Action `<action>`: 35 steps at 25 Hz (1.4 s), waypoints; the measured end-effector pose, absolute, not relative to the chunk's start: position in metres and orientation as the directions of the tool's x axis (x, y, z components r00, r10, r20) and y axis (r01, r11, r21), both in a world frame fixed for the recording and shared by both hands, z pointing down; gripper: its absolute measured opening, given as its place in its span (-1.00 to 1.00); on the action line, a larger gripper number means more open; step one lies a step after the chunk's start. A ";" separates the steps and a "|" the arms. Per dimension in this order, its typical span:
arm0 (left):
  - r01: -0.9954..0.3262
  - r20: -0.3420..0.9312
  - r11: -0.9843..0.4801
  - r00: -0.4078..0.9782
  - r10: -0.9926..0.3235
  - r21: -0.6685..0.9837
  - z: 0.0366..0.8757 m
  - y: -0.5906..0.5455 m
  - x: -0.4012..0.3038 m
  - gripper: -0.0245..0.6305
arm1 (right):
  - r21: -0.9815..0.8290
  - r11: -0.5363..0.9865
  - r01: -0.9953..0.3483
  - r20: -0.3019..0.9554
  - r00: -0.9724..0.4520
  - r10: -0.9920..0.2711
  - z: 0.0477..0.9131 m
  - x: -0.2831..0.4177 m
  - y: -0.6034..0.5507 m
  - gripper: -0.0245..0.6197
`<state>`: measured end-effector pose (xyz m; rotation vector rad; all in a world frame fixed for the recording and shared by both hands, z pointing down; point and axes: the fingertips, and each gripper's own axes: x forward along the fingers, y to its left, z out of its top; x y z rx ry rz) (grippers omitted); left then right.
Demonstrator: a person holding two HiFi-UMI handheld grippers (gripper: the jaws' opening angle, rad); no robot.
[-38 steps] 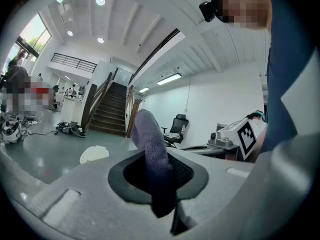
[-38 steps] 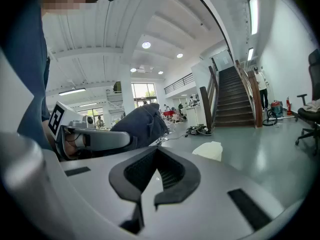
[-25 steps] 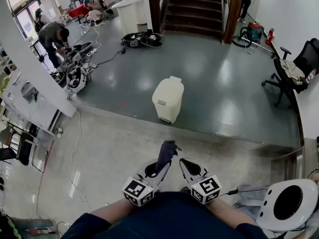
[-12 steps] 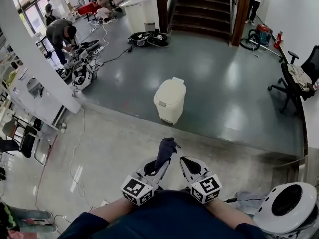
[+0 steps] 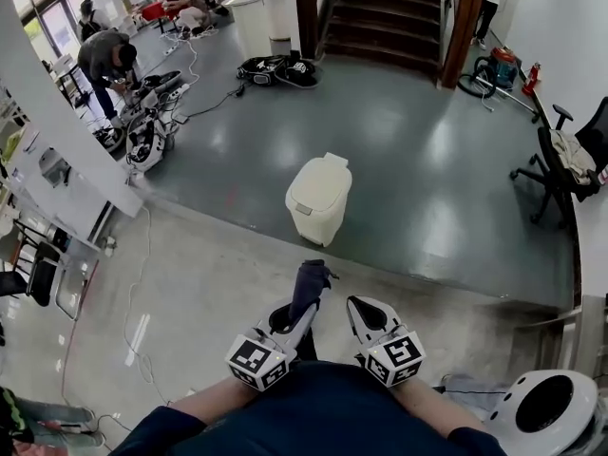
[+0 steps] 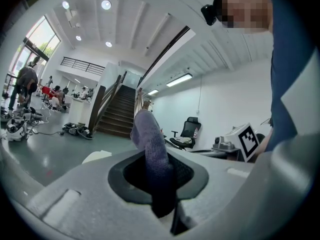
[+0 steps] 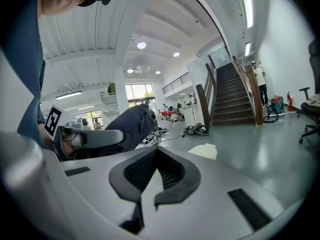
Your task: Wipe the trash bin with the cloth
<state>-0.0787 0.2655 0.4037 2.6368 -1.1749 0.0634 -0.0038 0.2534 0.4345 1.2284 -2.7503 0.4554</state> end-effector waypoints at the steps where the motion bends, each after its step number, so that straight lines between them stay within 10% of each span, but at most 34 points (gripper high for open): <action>1: -0.729 0.138 -0.649 0.681 -0.719 0.217 0.405 0.249 -0.082 -0.77 | -0.225 0.624 -0.749 0.209 -0.662 -0.720 0.434 -0.007 0.237 -0.91; 35: -0.732 0.210 -0.635 0.680 -0.702 0.247 0.425 -0.089 -0.103 -0.77 | -0.275 0.566 -0.777 0.262 -0.627 -0.734 0.440 -0.017 -0.080 -0.91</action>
